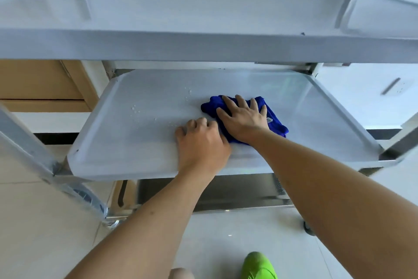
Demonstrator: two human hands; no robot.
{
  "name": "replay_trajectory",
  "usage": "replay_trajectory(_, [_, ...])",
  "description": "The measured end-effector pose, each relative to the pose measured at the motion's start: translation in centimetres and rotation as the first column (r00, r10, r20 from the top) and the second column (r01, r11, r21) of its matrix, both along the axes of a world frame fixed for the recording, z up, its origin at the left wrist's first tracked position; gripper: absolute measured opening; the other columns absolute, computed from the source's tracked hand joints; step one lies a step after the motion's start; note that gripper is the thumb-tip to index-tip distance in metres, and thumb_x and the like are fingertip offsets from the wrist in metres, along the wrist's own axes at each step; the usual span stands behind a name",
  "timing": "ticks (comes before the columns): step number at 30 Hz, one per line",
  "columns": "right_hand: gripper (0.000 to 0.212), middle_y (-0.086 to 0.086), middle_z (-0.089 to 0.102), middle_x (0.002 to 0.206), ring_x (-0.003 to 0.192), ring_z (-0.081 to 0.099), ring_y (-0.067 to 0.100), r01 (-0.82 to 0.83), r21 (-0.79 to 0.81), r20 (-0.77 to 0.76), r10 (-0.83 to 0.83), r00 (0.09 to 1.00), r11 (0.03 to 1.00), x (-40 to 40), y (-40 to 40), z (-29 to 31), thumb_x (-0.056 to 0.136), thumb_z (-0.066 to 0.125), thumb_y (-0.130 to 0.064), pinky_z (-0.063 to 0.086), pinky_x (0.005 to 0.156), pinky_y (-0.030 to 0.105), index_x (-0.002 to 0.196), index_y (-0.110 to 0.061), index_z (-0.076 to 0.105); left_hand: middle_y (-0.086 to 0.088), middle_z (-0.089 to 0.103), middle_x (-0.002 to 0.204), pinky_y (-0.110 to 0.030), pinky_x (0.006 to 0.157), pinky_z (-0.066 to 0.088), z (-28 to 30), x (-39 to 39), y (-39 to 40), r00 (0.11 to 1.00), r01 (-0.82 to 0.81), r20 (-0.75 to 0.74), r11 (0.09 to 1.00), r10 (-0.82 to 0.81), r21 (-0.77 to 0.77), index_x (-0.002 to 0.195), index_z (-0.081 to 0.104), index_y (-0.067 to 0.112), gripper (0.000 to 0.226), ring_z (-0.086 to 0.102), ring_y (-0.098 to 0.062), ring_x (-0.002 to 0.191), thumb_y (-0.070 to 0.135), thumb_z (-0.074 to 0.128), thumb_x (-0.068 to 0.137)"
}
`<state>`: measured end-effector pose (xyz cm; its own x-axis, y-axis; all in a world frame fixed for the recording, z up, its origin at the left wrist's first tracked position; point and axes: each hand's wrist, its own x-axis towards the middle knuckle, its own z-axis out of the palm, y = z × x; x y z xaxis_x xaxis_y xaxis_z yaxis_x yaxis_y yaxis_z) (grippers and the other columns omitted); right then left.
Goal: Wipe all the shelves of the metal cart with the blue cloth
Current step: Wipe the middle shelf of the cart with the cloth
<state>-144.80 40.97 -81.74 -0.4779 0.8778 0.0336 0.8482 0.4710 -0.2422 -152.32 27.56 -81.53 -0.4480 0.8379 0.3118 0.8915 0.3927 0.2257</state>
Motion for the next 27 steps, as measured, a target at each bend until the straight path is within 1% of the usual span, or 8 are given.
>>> replay_trajectory(4, [0.063,-0.005,0.023,0.162,0.147,0.013,0.037,0.013,-0.014,-0.003,-0.013,1.0,1.0,2.5,-3.4,0.3,0.09,0.019,-0.068,0.005,0.116,0.063,0.151,-0.051,0.017,-0.002,0.063,0.102,-0.045,0.088,0.038,0.3,-0.1,-0.1,0.999,0.011,0.04,1.0,-0.011,0.001,0.085,0.059,0.019,0.02,0.053,-0.028,0.099,0.027,0.04,0.083])
replay_trajectory(8, [0.062,-0.004,0.02,0.164,0.149,0.008,0.037,0.036,-0.039,0.006,-0.036,0.999,0.999,4.2,-6.5,0.5,0.092,0.021,-0.065,0.001,0.117,0.061,0.152,-0.051,0.014,-0.004,0.063,0.108,-0.044,0.09,0.036,0.6,-0.5,-0.1,0.997,0.011,0.075,0.999,-0.009,-0.033,0.093,0.061,0.019,0.022,0.052,-0.029,0.106,0.027,0.045,0.081])
replay_trajectory(11, [0.066,-0.002,0.02,0.165,0.149,0.008,0.037,0.067,-0.013,-0.002,-0.067,0.998,0.998,4.8,-8.5,0.3,0.09,0.017,-0.064,0.001,0.118,0.06,0.154,-0.048,0.015,-0.003,0.064,0.107,-0.044,0.091,0.037,0.9,-0.6,-0.1,0.994,0.011,0.113,1.0,-0.008,-0.026,0.093,0.061,0.02,0.021,0.052,-0.028,0.106,0.025,0.048,0.077])
replay_trajectory(16, [0.066,-0.001,0.034,0.159,0.147,0.019,0.034,0.121,0.125,-0.082,-0.111,0.99,0.985,4.7,-11.9,-0.7,0.091,0.017,-0.063,0.006,0.119,0.057,0.151,-0.04,0.03,-0.005,0.065,0.1,-0.043,0.087,0.041,0.7,-0.5,-0.5,0.984,0.012,0.174,0.998,-0.024,0.066,0.092,0.054,0.019,0.021,0.055,-0.029,0.096,0.013,0.046,0.074])
replay_trajectory(19, [0.06,-0.002,0.044,0.153,0.142,0.027,0.032,0.162,0.202,-0.178,-0.127,0.976,0.966,4.2,-13.6,-1.6,0.094,0.022,-0.061,0.011,0.118,0.057,0.146,-0.037,0.041,-0.009,0.066,0.107,-0.043,0.09,0.043,0.7,-0.9,-0.5,0.968,0.007,0.249,0.99,-0.041,0.138,0.11,0.059,0.013,0.035,0.058,-0.031,0.098,0.008,0.045,0.078])
replay_trajectory(23, [0.057,-0.001,0.044,0.151,0.139,0.028,0.034,0.154,0.218,-0.208,-0.109,0.972,0.964,3.0,-14.7,-2.0,0.095,0.022,-0.056,0.011,0.116,0.059,0.144,-0.035,0.043,-0.008,0.065,0.119,-0.04,0.096,0.046,1.2,-1.3,-0.5,0.882,-0.06,0.466,0.965,-0.069,0.257,0.123,0.059,0.015,0.046,0.058,-0.028,0.109,0.007,0.044,0.081])
replay_trajectory(25, [0.057,0.0,0.043,0.151,0.139,0.028,0.035,0.118,0.22,-0.195,-0.075,0.978,0.968,2.2,-15.3,-1.8,0.095,0.02,-0.053,0.011,0.115,0.06,0.145,-0.035,0.041,-0.005,0.066,0.12,-0.032,0.092,0.047,1.5,-1.5,-0.7,0.818,-0.121,0.568,0.941,-0.085,0.316,0.124,0.061,0.019,0.048,0.059,-0.024,0.11,0.006,0.043,0.081])
replay_trajectory(27, [0.055,0.0,0.041,0.152,0.14,0.027,0.036,0.067,0.218,-0.165,-0.031,0.986,0.974,1.5,-15.7,-1.7,0.096,0.021,-0.053,0.011,0.114,0.061,0.146,-0.036,0.038,-0.005,0.067,0.118,-0.027,0.088,0.047,1.8,-1.9,-1.1,0.773,-0.183,0.626,0.908,-0.103,0.376,0.122,0.064,0.02,0.046,0.06,-0.022,0.108,0.004,0.042,0.084])
